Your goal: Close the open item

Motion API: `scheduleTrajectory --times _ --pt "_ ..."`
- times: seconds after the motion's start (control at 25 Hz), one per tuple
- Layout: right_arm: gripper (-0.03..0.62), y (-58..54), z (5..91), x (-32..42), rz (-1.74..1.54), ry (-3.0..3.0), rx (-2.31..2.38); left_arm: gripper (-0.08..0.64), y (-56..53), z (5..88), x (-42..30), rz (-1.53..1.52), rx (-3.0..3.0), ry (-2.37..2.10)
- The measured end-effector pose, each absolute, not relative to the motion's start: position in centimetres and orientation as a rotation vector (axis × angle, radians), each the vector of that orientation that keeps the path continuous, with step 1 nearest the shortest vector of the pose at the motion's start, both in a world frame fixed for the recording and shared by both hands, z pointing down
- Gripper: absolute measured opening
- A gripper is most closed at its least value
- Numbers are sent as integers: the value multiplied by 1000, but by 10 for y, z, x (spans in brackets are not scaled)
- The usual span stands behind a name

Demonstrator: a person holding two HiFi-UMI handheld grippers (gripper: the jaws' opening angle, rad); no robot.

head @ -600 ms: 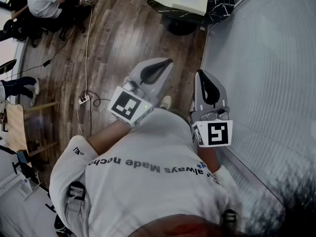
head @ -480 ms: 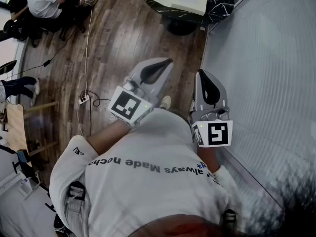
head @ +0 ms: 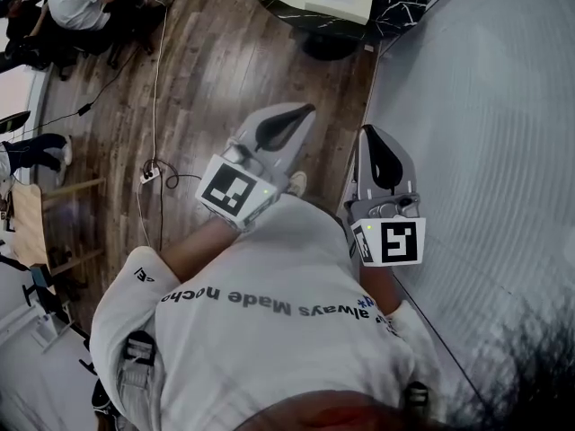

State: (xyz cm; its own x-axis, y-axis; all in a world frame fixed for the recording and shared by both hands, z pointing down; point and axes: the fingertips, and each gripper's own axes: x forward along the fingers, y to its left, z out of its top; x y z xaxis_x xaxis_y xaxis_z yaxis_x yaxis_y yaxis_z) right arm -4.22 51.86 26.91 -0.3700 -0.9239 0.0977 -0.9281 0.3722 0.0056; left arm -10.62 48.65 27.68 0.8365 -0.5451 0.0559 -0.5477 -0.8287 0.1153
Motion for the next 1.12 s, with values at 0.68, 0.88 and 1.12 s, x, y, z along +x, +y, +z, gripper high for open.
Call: scheduleTrajectory --times 0.68,0.88,1.12 --pt "2 398 289 -48 129 -2541 1641 3 367 298 -110 42 2847 -887" --pt "2 337 281 -65 104 -2530 1630 3 308 282 -121 -5 2878 -859" --pt "2 272 277 -93 92 -2527 1607 3 249 279 -140 -7 2894 -809"
